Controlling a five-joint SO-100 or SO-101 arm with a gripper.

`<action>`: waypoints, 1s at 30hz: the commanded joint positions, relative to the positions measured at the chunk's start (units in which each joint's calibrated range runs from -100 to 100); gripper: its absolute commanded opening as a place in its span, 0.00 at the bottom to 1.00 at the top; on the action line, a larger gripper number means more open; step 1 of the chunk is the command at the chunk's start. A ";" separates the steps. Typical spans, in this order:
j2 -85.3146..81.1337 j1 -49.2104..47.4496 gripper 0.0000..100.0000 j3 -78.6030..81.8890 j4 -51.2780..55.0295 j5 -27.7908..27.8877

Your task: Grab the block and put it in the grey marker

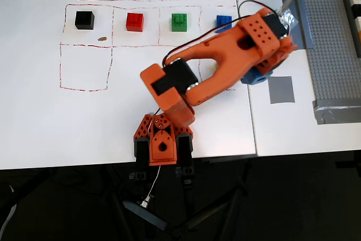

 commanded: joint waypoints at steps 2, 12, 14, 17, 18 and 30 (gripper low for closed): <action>5.58 5.82 0.00 -14.10 -2.89 2.20; 25.91 13.32 0.00 -37.31 -4.11 3.52; 28.50 14.12 0.00 -40.21 -4.11 3.61; 30.48 15.17 0.00 -41.75 -4.11 3.86; 30.91 15.53 0.00 -41.93 -4.11 3.91; 34.10 19.06 0.00 -42.93 -2.81 4.79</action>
